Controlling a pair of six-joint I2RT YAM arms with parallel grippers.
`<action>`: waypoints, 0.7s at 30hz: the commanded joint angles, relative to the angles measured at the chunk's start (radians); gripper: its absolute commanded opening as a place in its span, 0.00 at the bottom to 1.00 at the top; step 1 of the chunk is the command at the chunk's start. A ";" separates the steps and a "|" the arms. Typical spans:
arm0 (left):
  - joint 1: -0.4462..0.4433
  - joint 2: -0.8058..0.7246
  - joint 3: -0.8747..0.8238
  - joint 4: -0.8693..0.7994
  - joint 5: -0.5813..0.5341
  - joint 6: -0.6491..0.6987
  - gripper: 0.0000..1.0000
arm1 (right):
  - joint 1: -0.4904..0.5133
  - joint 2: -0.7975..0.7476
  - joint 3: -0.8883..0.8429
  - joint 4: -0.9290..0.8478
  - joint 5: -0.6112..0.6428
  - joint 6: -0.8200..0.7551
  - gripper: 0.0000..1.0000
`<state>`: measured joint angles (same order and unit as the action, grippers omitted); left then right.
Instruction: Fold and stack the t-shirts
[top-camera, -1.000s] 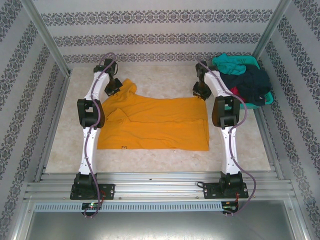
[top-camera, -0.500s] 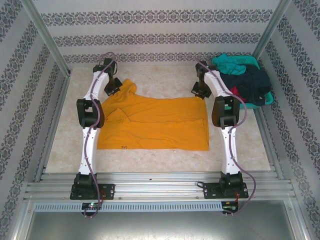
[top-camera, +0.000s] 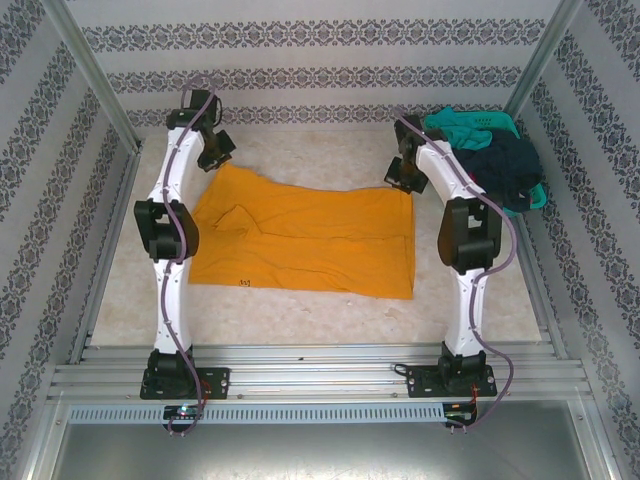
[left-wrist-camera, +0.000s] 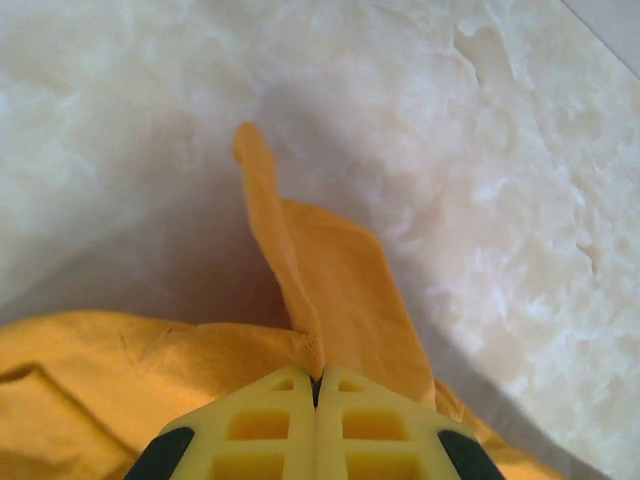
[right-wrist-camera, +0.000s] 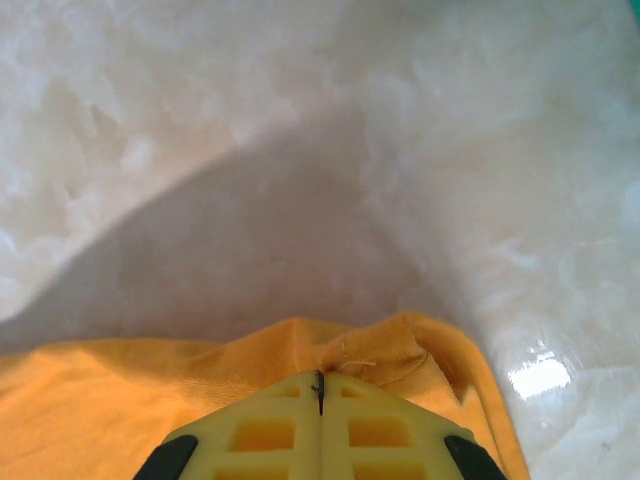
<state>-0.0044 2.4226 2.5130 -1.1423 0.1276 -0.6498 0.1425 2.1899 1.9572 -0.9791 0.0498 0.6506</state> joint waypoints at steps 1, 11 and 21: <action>0.012 -0.079 -0.072 -0.046 0.000 0.045 0.00 | 0.010 -0.100 -0.102 0.032 0.025 0.006 0.00; 0.012 -0.309 -0.421 0.040 0.008 0.055 0.00 | 0.029 -0.323 -0.409 0.086 0.017 0.029 0.00; 0.014 -0.553 -0.760 0.108 -0.010 0.031 0.00 | 0.058 -0.464 -0.568 0.066 0.036 0.055 0.00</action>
<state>-0.0044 1.9369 1.8088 -1.0683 0.1303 -0.6132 0.1905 1.7737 1.4162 -0.8932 0.0563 0.6849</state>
